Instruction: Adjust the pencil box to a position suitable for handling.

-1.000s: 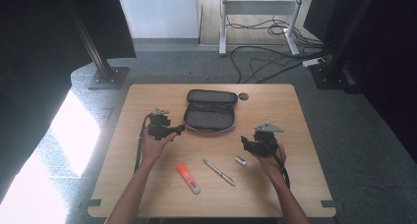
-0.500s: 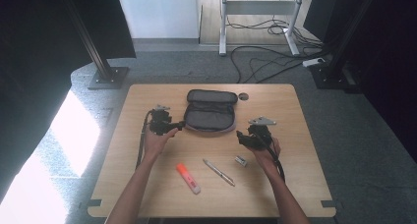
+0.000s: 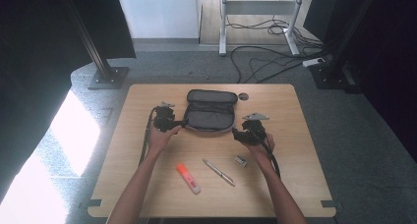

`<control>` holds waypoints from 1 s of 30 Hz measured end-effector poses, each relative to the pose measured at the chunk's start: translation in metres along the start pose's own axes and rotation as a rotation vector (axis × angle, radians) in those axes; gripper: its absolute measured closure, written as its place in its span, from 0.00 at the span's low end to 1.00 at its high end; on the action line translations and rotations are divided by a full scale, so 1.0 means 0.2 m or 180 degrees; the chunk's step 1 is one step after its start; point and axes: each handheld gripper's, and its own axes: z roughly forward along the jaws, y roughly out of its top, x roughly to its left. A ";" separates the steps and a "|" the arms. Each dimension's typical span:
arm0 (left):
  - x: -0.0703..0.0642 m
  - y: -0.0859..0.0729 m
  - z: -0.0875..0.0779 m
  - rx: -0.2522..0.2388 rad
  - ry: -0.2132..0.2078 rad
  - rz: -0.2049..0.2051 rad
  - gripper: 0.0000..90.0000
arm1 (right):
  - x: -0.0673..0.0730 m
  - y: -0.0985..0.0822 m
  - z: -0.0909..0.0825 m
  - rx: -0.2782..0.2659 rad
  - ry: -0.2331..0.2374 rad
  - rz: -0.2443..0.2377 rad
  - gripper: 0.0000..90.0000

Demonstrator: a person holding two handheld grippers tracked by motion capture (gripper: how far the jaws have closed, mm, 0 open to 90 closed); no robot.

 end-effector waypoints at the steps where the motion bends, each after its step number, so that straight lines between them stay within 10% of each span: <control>1: 0.00 0.01 0.01 -0.0001 0.0000 -0.0003 0.34 | 0.01 0.00 0.02 0.0020 0.0006 -0.0002 0.41; 30: 0.01 0.08 0.18 0.0162 0.0145 0.0052 0.37 | -0.07 0.08 0.14 0.0044 -0.0043 0.0128 0.43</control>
